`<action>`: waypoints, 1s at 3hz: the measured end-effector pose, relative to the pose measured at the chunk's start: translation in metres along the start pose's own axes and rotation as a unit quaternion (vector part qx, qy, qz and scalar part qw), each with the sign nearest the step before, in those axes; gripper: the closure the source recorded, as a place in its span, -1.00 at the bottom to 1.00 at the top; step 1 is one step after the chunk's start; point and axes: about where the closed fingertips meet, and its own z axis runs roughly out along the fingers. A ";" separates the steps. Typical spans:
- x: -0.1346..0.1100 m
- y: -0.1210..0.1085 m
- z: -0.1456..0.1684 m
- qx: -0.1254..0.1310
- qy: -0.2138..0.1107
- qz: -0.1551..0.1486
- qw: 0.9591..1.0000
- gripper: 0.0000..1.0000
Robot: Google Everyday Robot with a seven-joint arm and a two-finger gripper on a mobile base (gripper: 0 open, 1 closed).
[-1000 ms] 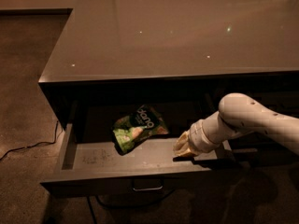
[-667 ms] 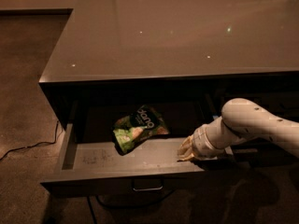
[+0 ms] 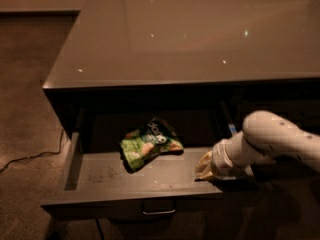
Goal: Open top drawer
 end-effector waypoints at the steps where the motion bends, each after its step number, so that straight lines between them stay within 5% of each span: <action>1: 0.000 0.000 0.000 0.000 0.000 0.000 1.000 1.00; 3: 0.001 0.028 -0.021 0.016 0.025 0.012 0.999 1.00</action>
Offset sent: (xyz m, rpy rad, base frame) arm -0.1169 -0.0418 0.0602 -0.1640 -0.0475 -0.1766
